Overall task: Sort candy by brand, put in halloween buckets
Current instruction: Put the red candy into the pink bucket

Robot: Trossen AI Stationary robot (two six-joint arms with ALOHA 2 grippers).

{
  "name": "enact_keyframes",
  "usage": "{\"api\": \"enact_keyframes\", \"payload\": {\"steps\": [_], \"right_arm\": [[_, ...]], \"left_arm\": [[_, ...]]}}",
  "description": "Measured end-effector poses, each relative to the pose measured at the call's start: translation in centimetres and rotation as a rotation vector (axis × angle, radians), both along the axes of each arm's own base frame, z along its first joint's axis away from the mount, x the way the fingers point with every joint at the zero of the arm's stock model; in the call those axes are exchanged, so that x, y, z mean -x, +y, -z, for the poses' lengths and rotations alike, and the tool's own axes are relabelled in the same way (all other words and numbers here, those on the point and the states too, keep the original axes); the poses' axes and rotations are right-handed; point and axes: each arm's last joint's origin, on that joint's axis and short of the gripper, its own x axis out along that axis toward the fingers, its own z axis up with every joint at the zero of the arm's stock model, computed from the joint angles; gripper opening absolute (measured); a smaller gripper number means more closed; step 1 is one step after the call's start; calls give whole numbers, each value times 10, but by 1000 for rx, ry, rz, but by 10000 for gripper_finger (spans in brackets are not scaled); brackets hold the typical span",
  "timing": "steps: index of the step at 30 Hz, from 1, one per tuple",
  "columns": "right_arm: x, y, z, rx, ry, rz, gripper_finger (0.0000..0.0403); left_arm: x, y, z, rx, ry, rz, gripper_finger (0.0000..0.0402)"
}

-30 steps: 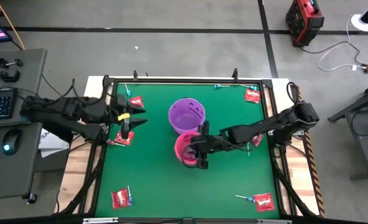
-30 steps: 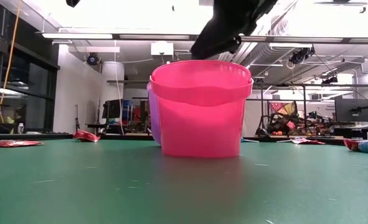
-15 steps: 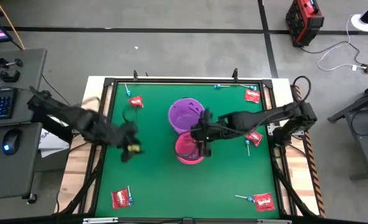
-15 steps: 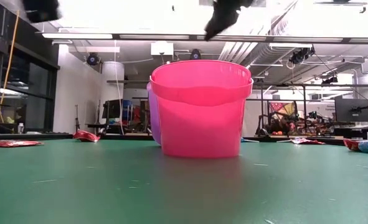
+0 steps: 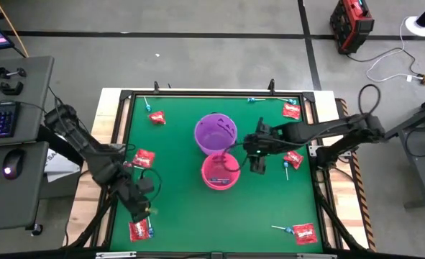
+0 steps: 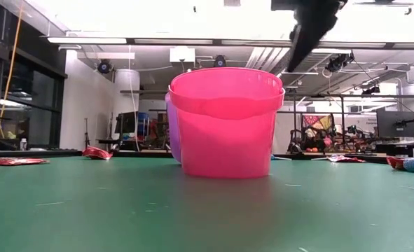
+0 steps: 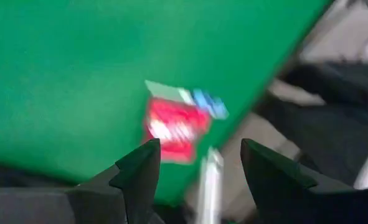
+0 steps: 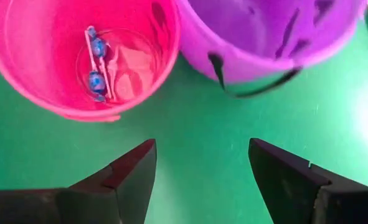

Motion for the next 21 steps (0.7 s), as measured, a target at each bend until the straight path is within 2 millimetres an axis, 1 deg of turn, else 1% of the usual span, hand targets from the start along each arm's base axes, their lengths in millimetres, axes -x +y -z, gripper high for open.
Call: {"api": "enact_keyframes", "payload": {"steps": [1,3,5,6,7,9,12,16,21], "right_arm": [[7,0,2,-17,-6,28,248],[18,0,8,-47,-27,70,248],[28,0,15,-72,-59,103,248],[31,1,19,-84,-75,118,248],[34,1,24,-96,-97,130,248],[37,1,32,-124,-151,136,248],[35,1,41,-183,-227,117,248],[28,1,47,-249,-298,104,248],[25,1,44,-294,-353,140,248]], "left_arm": [[1,-4,2,33,40,-23,213],[1,-10,8,34,96,-76,213],[3,-10,15,-15,159,-116,213],[4,-7,18,-59,192,-132,213],[5,-1,19,-104,228,-145,213],[5,15,20,-194,272,-114,213],[2,44,19,-288,324,42,213],[-14,83,21,-296,364,222,213],[-32,124,35,-336,446,378,213]]}}
